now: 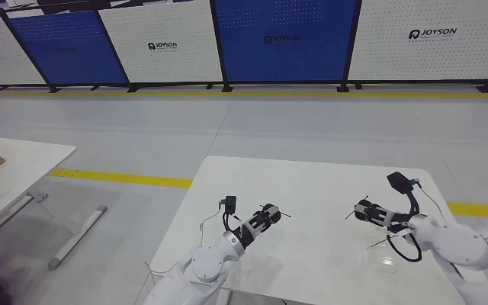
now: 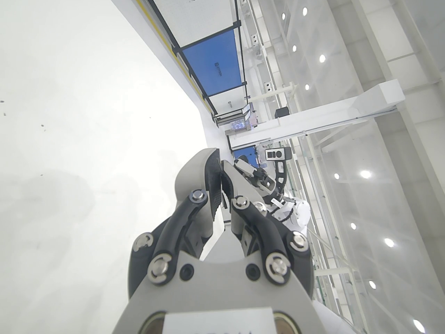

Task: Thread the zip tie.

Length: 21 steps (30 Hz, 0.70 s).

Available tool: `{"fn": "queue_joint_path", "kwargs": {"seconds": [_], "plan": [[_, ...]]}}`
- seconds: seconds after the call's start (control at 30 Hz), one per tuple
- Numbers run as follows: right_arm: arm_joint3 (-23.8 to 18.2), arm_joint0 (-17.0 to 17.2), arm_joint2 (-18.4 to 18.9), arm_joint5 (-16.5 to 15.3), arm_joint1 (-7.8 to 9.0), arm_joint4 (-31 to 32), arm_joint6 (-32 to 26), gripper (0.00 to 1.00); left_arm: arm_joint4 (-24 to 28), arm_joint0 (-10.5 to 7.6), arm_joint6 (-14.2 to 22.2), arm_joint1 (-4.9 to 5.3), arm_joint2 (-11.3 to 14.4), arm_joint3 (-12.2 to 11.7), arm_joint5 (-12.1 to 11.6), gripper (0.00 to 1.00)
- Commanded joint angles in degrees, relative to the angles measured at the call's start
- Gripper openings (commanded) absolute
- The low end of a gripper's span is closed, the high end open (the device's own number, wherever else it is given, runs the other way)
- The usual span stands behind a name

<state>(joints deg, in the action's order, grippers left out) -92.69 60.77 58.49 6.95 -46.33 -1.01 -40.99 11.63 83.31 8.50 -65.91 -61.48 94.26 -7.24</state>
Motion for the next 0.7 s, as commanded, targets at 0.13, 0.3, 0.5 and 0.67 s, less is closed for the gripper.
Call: {"fn": "queue_joint_path", "kwargs": {"seconds": [0.13,0.3,0.5,0.67], "plan": [[1.07,-0.26,-2.01,-1.92,-0.86,-0.62,-0.13,0.00,0.00,0.00,0.00,0.00,0.00,0.00,0.00,0.00],[1.07,-0.26,-2.01,-1.92,-0.86,-0.62,-0.13,0.00,0.00,0.00,0.00,0.00,0.00,0.00,0.00,0.00],[1.07,-0.26,-2.01,-1.92,-0.86,-0.62,-0.13,0.00,0.00,0.00,0.00,0.00,0.00,0.00,0.00,0.00],[0.09,0.93,-1.43,-3.77,-1.10,-1.60,3.04,0.00,0.00,0.00,0.00,0.00,0.00,0.00,0.00,0.00]]}}
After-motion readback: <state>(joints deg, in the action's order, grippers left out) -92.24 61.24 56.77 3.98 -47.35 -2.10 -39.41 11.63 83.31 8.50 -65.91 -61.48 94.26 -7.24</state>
